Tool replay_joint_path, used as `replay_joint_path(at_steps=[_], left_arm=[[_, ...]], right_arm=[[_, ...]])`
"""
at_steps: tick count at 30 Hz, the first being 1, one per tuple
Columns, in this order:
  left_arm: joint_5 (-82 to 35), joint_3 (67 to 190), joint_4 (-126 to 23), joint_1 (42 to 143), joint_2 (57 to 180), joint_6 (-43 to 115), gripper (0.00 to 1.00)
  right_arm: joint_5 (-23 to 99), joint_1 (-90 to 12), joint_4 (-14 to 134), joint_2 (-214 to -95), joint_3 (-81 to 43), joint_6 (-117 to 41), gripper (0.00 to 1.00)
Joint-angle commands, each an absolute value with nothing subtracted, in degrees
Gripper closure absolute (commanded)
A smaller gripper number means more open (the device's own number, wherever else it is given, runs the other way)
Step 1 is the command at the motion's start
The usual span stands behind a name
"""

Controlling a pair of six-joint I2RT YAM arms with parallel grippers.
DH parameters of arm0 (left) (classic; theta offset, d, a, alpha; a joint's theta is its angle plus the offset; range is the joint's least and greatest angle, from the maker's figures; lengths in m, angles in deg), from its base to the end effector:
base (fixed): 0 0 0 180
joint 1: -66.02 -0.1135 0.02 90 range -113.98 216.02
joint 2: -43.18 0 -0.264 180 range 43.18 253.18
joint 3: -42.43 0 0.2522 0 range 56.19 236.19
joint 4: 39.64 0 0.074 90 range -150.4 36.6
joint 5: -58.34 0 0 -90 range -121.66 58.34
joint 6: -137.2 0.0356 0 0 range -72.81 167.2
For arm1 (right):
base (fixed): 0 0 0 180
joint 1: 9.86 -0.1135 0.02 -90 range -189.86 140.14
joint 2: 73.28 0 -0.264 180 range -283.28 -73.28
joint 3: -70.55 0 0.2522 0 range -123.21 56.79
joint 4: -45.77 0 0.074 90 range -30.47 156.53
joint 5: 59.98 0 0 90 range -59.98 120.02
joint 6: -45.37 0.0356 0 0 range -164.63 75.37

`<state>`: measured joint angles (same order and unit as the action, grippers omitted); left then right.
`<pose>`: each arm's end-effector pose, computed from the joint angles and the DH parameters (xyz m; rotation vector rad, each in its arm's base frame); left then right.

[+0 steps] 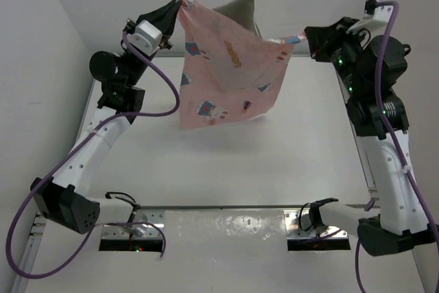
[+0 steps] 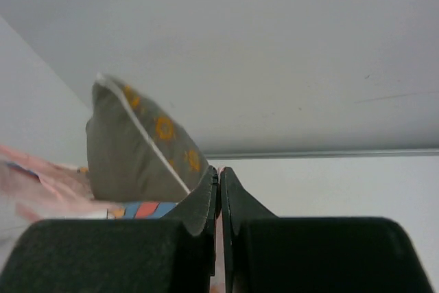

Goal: Put the pillow into the pillowcase

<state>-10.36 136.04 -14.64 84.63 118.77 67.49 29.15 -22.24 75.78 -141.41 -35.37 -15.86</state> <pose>0.2541 -0.0992 0.5203 0.6002 0.6471 -0.1250 0.2243 0.0487 0.5279 0.2208 1.4438 0.5778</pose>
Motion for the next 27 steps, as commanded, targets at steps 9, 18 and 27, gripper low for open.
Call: replay_joint_path(at_steps=[9, 18, 27], left_arm=[[-16.74, 149.89, -7.96, 82.8, 124.65, 70.48, 1.0], [-18.56, 139.75, -17.91, 86.24, 121.9, 70.39, 1.0], [-16.29, 145.81, -13.19, 84.91, 122.65, 74.35, 1.0]], right_arm=[[25.63, -21.72, 75.89, -147.38, -51.88, -22.4, 1.0], [26.77, -21.02, 77.79, -149.02, -45.43, -18.43, 1.0], [25.53, -19.96, 70.62, -143.17, -44.94, -18.73, 1.0]])
